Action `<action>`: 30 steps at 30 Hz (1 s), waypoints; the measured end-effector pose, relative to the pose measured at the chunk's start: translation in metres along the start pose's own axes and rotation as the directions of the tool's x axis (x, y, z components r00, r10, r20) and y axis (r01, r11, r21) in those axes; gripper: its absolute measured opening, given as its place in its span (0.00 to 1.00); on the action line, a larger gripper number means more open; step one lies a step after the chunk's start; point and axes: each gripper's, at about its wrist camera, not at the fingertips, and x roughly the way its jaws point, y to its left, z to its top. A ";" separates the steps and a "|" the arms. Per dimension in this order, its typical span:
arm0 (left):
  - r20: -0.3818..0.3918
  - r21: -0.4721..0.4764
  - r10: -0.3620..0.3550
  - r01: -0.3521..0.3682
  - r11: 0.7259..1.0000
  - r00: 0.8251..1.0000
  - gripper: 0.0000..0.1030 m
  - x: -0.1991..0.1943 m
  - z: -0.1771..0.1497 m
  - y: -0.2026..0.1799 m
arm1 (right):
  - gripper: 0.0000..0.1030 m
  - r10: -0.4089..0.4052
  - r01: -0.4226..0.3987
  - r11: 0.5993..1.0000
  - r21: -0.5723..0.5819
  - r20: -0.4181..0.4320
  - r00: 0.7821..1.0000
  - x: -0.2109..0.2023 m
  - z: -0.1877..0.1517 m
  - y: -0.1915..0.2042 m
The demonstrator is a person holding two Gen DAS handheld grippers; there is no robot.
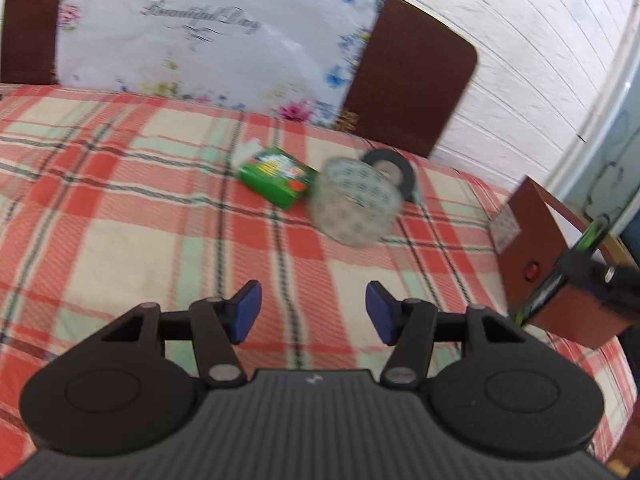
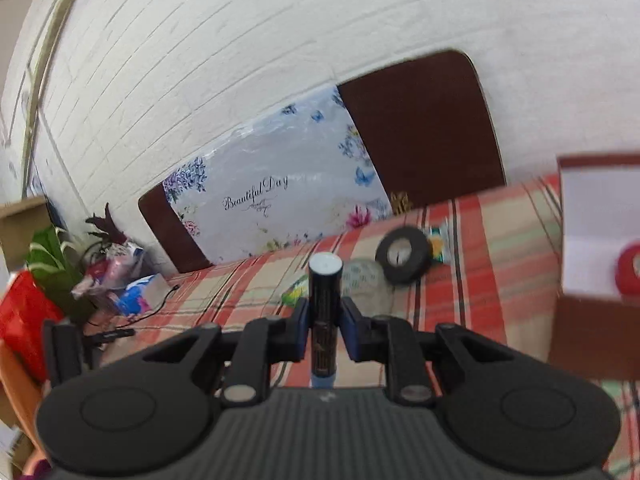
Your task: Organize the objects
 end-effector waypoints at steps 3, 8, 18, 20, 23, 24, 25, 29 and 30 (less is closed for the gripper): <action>-0.032 0.021 -0.023 0.024 0.999 0.999 0.58 0.003 -0.006 -0.014 | 0.21 -0.044 0.046 0.998 0.050 -0.048 0.998 -0.007 -0.030 -0.023; -0.067 0.097 -0.079 0.086 0.992 0.995 0.58 0.003 -0.014 -0.045 | 0.51 -0.362 0.360 0.932 -0.039 -0.090 0.928 -0.015 -0.070 -0.052; -0.321 0.335 -0.158 0.268 0.903 0.934 0.59 0.016 -0.053 -0.123 | 0.52 -0.360 0.364 0.896 -0.255 0.063 0.931 -0.051 -0.065 -0.048; -0.416 0.287 -0.207 0.344 0.894 0.885 0.58 0.021 -0.064 -0.126 | 0.52 -0.350 0.351 0.884 -0.309 0.060 0.935 -0.048 -0.058 -0.049; -0.440 0.286 -0.207 0.354 0.890 0.874 0.58 0.030 -0.071 -0.136 | 0.52 -0.298 0.290 0.896 -0.336 0.029 0.954 -0.032 -0.043 -0.058; -0.430 0.288 -0.203 0.347 0.892 0.880 0.58 0.033 -0.069 -0.138 | 0.49 -0.270 0.255 0.911 -0.324 -0.001 0.963 -0.022 -0.038 -0.064; -0.423 0.276 -0.201 0.337 0.900 0.884 0.58 0.037 -0.066 -0.138 | 0.46 -0.251 0.227 0.925 -0.306 -0.040 0.967 -0.011 -0.034 -0.070; -0.404 0.095 -0.236 0.297 0.950 0.884 0.59 0.063 -0.041 -0.119 | 0.34 -0.211 0.174 0.971 -0.164 -0.241 0.947 0.019 -0.041 -0.103; -0.404 0.034 -0.259 0.297 0.954 0.878 0.59 0.069 -0.036 -0.112 | 0.34 -0.177 0.154 0.981 -0.119 -0.223 0.959 0.011 -0.046 -0.109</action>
